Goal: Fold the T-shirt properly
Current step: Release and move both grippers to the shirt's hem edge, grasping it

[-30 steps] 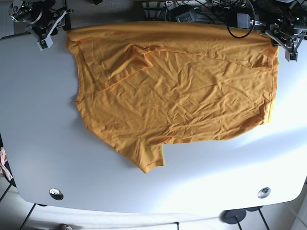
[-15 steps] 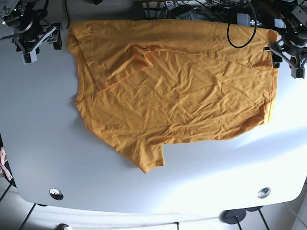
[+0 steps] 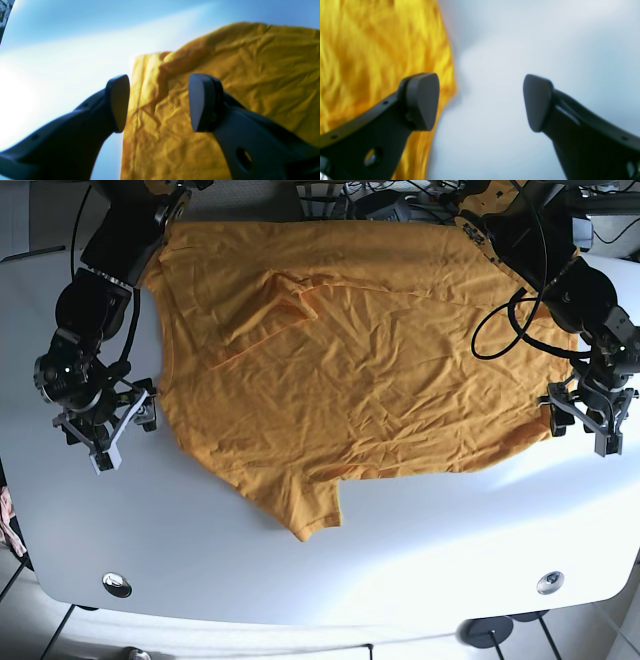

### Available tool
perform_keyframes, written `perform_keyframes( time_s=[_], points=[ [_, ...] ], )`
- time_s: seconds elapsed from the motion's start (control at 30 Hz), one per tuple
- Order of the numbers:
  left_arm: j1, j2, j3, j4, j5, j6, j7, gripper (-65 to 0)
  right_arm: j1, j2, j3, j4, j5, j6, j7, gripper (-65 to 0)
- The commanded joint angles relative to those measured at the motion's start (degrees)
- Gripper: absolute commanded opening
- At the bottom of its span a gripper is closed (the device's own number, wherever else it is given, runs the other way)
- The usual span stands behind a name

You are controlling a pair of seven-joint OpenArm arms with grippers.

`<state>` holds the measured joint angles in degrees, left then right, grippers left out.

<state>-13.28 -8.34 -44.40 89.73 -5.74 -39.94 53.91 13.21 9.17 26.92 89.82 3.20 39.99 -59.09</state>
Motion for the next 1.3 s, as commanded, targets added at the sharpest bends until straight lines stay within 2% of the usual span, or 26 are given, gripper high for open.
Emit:
perform_keyframes(
  time_s=[0.03, 0.17, 0.37, 0.53, 0.67, 0.73, 0.8, 0.83, 0.87, 0.9, 0.97, 1.0, 1.3],
  points=[
    [-1.71, -0.67, 4.27, -2.39, -0.81, -0.06, -4.9, -30.6, 6.44, 0.55, -1.91, -7.32, -2.19, 0.01, 6.47, -15.5],
    [-1.8, -0.76, 9.37, -5.21, -0.81, 2.27, -10.7, -30.6, 14.0, 0.55, -3.14, -20.94, -3.69, 0.01, 11.93, -15.5],
    [-1.8, -0.58, 10.07, -5.29, -0.81, 2.89, -10.79, -30.6, 20.77, 0.46, -3.22, -41.16, -3.77, 0.01, 21.86, -15.5],
    [-1.8, -2.61, 9.98, -5.56, -0.81, 2.98, -10.79, -30.6, 19.89, -1.56, -4.46, -43.1, -3.6, 0.01, 23.0, -15.5],
    [-3.29, -4.1, 9.81, -8.37, -0.81, 2.98, -10.88, -30.4, 18.22, -1.92, -5.95, -43.18, -3.42, 0.01, 25.2, -16.0],
    [-4.08, -5.07, 9.72, -10.83, -0.81, 2.98, -10.88, -30.3, 16.72, -2.44, -5.95, -43.18, -3.33, 0.01, 27.05, -22.5],
    [-5.75, -6.74, 9.72, -14.0, -0.81, 3.15, -10.88, -30.0, 16.55, -3.15, -5.95, -43.18, -3.6, 0.01, 27.75, -35.7],
    [-6.9, -7.79, 9.72, -16.63, -0.81, 4.73, -10.88, -29.7, 16.55, -3.15, -5.95, -43.18, -3.6, 0.01, 27.75, -46.5],
    [-7.86, -9.11, 9.72, -19.89, -0.81, 7.28, -10.88, -26.4, 16.55, -3.15, -5.95, -43.18, -3.69, 0.01, 27.75, -55.0],
    [-8.66, -9.73, 9.72, -22.26, -0.99, 9.57, -10.88, -22.1, 16.63, -3.15, -6.04, -43.18, -3.69, 0.01, 27.75, -57.7],
    [-9.89, -10.87, 9.72, -26.22, -1.16, 13.35, -10.88, -14.3, 16.72, -3.15, -6.04, -43.18, -3.69, 0.01, 27.75, -57.7],
    [-10.15, -11.31, 9.72, -27.89, -1.25, 14.49, -10.97, -12.5, 16.72, -3.15, -6.04, -43.18, -3.69, 0.01, 27.75, -57.9],
    [-10.94, -14.3, 9.72, -41.25, -1.34, 14.49, -15.45, -11.9, 16.55, -3.23, -6.04, -43.1, -3.42, 0.01, 27.75, -57.9]
  ],
)
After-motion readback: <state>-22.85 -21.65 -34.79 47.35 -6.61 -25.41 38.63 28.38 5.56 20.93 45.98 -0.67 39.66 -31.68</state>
